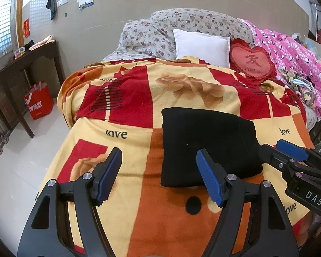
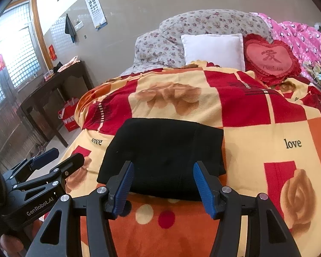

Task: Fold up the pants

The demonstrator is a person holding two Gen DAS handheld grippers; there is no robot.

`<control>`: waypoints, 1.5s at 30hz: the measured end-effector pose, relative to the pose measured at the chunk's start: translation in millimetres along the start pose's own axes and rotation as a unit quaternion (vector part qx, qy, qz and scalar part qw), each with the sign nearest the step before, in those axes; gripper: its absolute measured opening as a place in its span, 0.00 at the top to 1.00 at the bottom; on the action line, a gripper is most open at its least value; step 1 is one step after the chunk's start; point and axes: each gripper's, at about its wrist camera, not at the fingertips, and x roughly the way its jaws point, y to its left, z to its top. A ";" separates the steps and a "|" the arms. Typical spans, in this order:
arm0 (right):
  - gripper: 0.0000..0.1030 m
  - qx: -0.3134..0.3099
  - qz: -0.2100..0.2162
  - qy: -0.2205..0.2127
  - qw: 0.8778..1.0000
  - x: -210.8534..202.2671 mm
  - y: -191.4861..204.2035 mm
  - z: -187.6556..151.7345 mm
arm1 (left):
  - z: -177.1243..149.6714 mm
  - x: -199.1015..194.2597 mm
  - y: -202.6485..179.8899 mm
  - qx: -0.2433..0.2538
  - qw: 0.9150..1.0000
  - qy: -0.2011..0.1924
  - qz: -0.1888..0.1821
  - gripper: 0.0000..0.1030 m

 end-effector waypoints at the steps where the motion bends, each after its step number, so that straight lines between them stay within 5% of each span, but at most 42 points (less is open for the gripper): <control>1: 0.45 -0.001 0.000 0.001 1.000 0.4 0.7 -0.3 | 0.3 0.3 0.4 -0.001 1.000 0.000 0.000 0.30; 45: 0.44 -0.015 0.002 0.012 1.000 8.4 3.3 -4.9 | -3.4 -3.7 1.3 -0.004 1.000 -0.016 -0.003 0.30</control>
